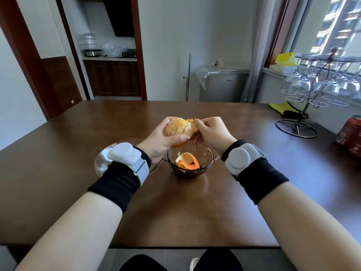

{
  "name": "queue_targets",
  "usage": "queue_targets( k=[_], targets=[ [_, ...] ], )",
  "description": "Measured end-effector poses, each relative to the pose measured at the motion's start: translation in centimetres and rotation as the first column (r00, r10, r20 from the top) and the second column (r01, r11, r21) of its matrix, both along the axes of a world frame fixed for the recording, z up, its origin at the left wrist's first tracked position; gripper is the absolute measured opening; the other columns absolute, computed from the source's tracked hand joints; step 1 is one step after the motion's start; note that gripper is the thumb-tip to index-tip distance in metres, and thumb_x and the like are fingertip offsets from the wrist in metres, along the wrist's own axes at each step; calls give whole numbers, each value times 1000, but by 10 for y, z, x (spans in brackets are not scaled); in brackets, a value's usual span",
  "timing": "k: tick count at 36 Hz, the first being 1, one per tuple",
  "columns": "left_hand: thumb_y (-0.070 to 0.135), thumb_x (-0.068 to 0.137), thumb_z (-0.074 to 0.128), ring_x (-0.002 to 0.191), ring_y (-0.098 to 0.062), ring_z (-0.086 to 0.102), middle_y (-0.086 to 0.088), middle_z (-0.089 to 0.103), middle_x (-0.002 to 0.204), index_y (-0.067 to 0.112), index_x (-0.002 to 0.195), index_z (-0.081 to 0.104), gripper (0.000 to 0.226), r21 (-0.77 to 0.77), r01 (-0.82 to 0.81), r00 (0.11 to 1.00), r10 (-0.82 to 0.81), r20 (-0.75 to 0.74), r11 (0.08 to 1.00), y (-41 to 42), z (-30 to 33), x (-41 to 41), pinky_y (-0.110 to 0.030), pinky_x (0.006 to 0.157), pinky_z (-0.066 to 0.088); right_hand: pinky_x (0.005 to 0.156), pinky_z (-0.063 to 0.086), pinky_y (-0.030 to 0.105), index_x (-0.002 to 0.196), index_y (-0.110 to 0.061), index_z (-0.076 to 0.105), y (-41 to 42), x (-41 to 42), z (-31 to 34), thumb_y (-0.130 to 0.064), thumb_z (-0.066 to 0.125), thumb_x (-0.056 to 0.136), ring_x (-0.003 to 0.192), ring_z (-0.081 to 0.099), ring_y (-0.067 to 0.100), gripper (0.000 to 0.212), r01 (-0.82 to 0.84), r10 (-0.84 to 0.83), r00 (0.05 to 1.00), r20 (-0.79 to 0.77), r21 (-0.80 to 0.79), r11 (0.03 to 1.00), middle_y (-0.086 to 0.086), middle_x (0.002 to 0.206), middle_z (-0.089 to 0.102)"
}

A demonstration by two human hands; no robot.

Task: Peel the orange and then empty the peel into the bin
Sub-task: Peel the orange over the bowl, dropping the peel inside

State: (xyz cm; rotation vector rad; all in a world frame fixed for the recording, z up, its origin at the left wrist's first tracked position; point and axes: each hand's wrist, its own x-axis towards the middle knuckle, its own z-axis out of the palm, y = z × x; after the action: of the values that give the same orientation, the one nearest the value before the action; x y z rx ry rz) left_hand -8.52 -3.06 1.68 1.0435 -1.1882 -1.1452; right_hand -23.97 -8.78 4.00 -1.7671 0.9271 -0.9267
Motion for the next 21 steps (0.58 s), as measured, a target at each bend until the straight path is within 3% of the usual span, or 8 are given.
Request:
queue_targets(
  k=[4, 7, 10, 14, 17, 21],
  targets=[
    [30, 36, 95, 92, -14, 66, -3, 67, 101, 20, 115, 57, 88, 33, 34, 996, -31, -89, 999, 1, 3, 4, -26, 76, 57, 42, 50, 23, 84, 18, 63, 4, -1, 4, -12, 42, 99, 40, 56, 14, 39, -47, 40, 996, 83, 85, 995, 11, 53, 62],
    [19, 64, 84, 98, -25, 65, -14, 60, 117, 19, 123, 53, 67, 74, 9, 995, -1, -102, 997, 2, 5, 4, -38, 81, 60, 49, 54, 28, 84, 19, 62, 4, 1, 4, -14, 41, 99, 44, 59, 19, 42, -25, 21, 998, 58, 63, 998, 11, 53, 64],
    [18, 82, 72, 89, -25, 69, -14, 60, 117, 19, 131, 47, 55, 131, -78, 995, 84, -47, 988, 2, 7, -1, -39, 73, 61, 58, 58, 36, 82, 16, 64, 1, 4, 1, -18, 41, 99, 53, 65, 29, 44, 52, -51, 998, 28, -28, 998, 16, 61, 68],
    [29, 80, 74, 84, -22, 67, -11, 63, 109, 13, 130, 44, 61, 173, -145, 983, 161, -84, 974, 1, 7, -10, -32, 71, 61, 68, 61, 43, 76, 7, 65, 2, 9, -3, -22, 45, 97, 60, 70, 31, 41, 103, -107, 994, -30, -113, 988, 17, 66, 71],
    [31, 76, 78, 79, -16, 63, -10, 61, 111, 15, 127, 46, 62, 159, -225, 964, 244, -110, 961, -2, 6, -15, -28, 73, 59, 65, 60, 42, 80, 4, 65, 5, 12, -2, -23, 46, 95, 56, 70, 28, 36, 134, -153, 984, -95, -181, 974, 15, 65, 71],
    [34, 73, 79, 81, -16, 65, -10, 60, 114, 19, 130, 46, 67, 139, -277, 950, 293, -109, 951, -3, 7, -16, -21, 60, 54, 63, 60, 41, 79, 1, 66, 3, 14, 3, -26, 49, 93, 57, 70, 27, 35, 178, -198, 976, -95, -183, 967, 15, 66, 71]
  ],
)
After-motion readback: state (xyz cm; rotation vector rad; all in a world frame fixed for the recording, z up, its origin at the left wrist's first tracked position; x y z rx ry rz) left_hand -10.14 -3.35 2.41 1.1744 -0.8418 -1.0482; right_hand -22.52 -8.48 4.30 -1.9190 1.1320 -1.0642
